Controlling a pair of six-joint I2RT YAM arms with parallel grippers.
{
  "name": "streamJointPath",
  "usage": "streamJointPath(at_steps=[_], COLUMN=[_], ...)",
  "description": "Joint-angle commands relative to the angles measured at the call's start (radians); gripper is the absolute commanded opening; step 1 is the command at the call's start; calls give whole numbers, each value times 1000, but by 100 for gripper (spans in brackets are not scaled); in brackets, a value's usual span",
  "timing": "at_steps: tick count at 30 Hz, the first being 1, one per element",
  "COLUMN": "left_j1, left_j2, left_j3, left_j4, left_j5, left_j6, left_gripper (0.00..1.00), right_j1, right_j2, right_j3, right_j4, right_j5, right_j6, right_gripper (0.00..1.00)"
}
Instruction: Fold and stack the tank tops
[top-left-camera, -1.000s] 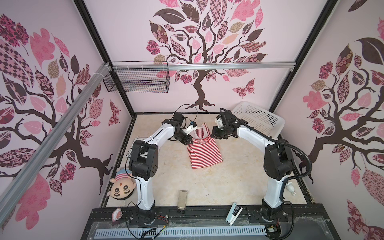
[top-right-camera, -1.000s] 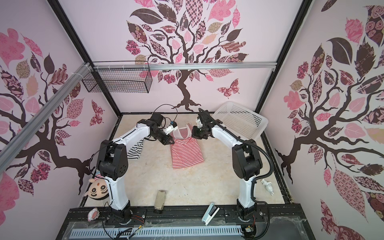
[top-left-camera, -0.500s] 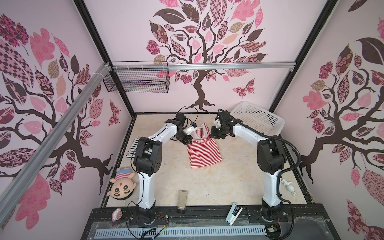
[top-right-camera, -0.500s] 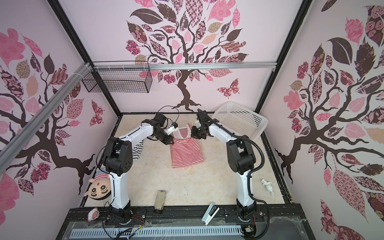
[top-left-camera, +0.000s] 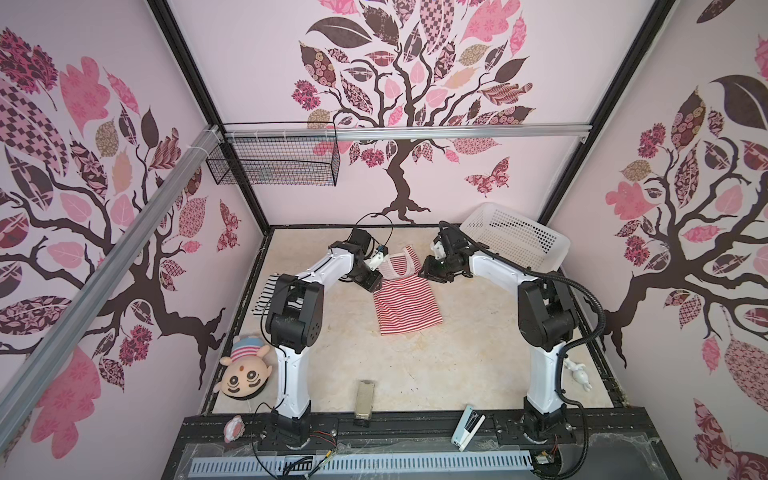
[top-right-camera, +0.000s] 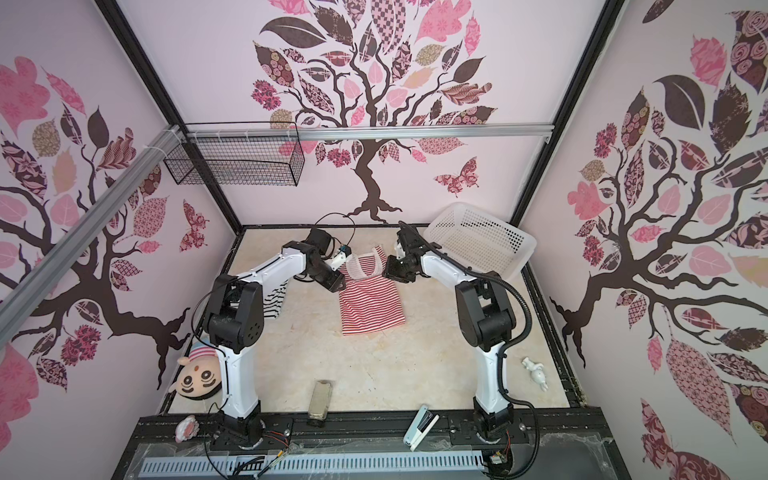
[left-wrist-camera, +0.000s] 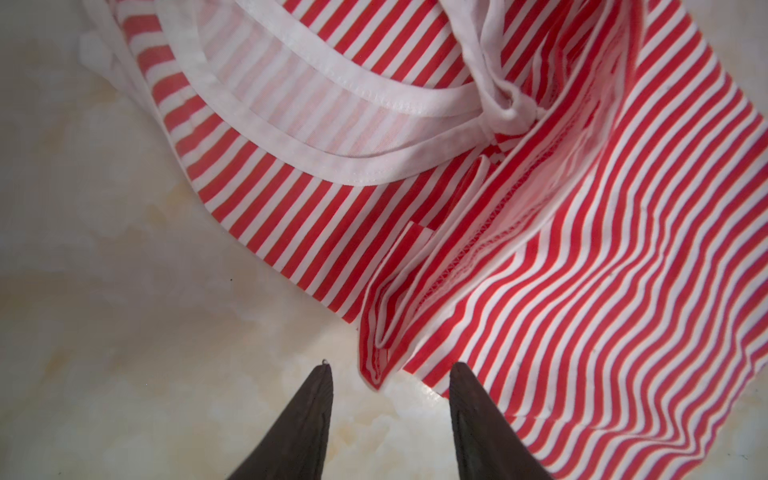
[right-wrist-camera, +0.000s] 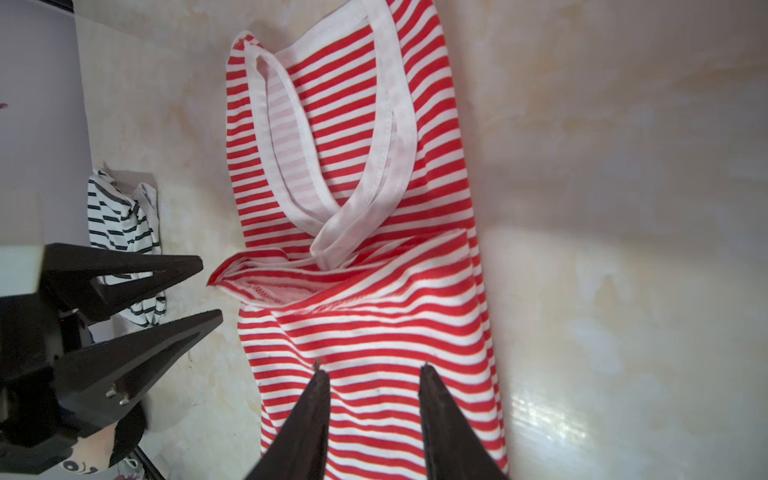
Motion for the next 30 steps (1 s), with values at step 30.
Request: streamJointPath(at_steps=[30], left_j1=[-111], left_j2=[52], left_j3=[-20], left_j4=[9], left_j5=[-186], left_j6=[52], left_gripper=[39], right_j1=[-8], right_j2=[127], right_j3=[54], right_j4=[47], right_j5=[29], right_j6=[51], right_gripper=[14])
